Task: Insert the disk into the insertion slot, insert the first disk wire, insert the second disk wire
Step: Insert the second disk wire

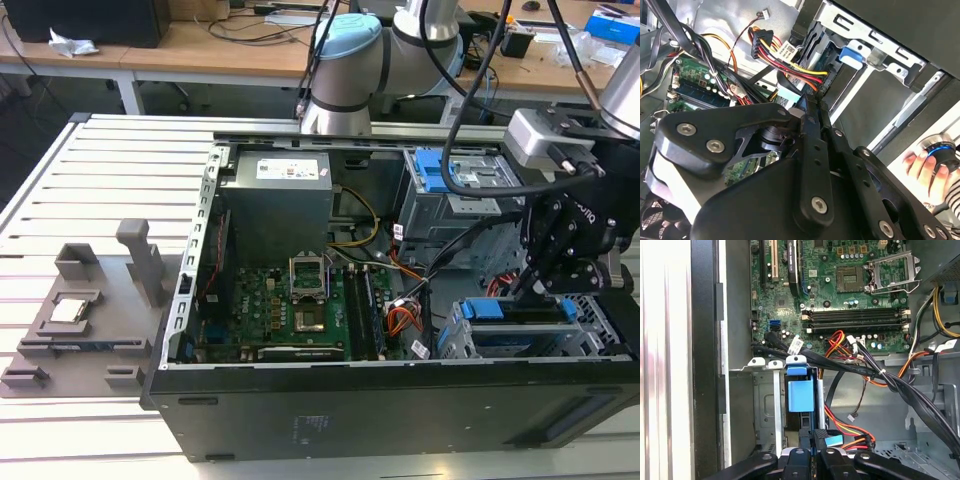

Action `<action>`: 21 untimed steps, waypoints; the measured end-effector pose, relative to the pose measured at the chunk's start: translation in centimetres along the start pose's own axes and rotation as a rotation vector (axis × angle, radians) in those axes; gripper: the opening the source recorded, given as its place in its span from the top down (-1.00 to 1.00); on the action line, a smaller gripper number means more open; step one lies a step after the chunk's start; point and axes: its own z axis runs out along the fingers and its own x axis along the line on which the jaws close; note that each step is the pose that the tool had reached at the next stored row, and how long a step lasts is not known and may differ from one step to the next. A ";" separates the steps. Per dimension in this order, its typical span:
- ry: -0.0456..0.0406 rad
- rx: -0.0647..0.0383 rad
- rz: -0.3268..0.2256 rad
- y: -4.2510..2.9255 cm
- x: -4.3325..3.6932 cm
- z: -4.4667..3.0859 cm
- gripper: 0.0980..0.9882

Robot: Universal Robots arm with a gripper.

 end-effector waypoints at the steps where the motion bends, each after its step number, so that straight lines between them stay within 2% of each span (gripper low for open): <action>1: 0.0001 0.000 -0.004 0.01 0.00 -0.03 0.89; 11: 0.0021 0.003 -0.036 0.07 -0.06 -0.49 0.89; 13: -0.0090 0.002 -0.037 0.06 -0.06 -0.42 0.89; 15: -0.0153 0.002 -0.037 0.06 -0.07 -0.32 0.89; 21: -0.0173 0.002 -0.040 0.05 0.04 -0.26 0.89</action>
